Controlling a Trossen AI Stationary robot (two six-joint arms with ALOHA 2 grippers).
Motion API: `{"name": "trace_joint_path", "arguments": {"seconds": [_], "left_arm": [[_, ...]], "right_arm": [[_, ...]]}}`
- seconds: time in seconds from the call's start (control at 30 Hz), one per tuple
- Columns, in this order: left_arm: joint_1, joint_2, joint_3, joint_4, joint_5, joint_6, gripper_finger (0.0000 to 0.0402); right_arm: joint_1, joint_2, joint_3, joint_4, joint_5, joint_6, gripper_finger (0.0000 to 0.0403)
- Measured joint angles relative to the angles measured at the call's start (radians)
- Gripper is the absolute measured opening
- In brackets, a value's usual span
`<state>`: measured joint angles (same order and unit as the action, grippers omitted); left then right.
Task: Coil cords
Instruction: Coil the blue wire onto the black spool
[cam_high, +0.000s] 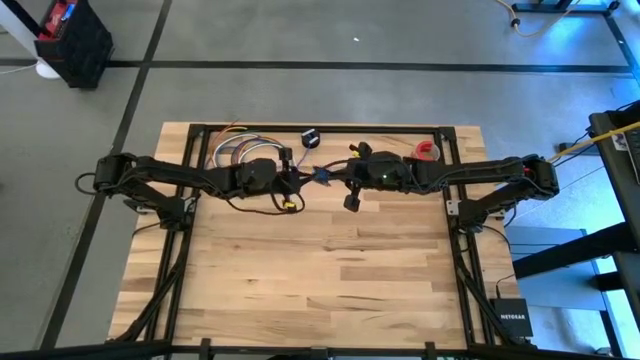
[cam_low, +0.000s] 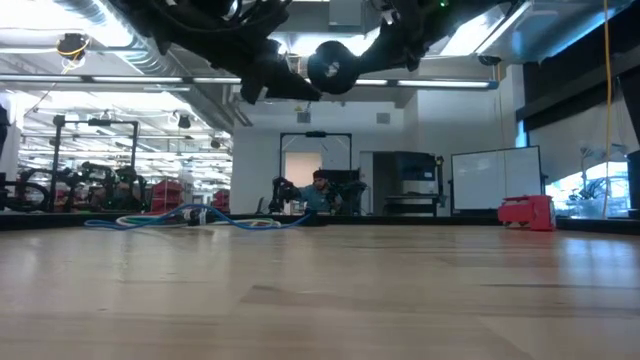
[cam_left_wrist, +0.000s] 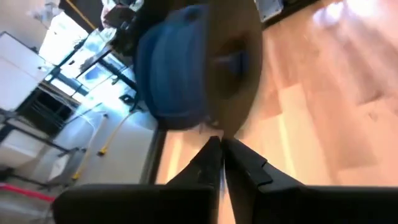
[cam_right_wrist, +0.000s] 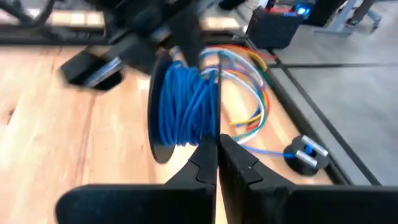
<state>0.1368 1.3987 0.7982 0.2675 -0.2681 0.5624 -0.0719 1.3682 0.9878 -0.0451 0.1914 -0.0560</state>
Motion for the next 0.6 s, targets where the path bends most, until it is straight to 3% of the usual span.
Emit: {"name": "trace_joint_path", "arguments": {"seconds": [0.33,0.6], "left_arm": [[-0.005,0.0,-0.001,-0.008,-0.007,0.095,0.012],[-0.015,-0.001,0.0,-0.144,-0.074,0.038,0.0134]], "right_arm": [[0.0,0.002,-0.002,-0.033,0.002,0.001,0.0005],[0.0,0.003,-0.004,-0.181,0.107,0.0,0.0005]]}}
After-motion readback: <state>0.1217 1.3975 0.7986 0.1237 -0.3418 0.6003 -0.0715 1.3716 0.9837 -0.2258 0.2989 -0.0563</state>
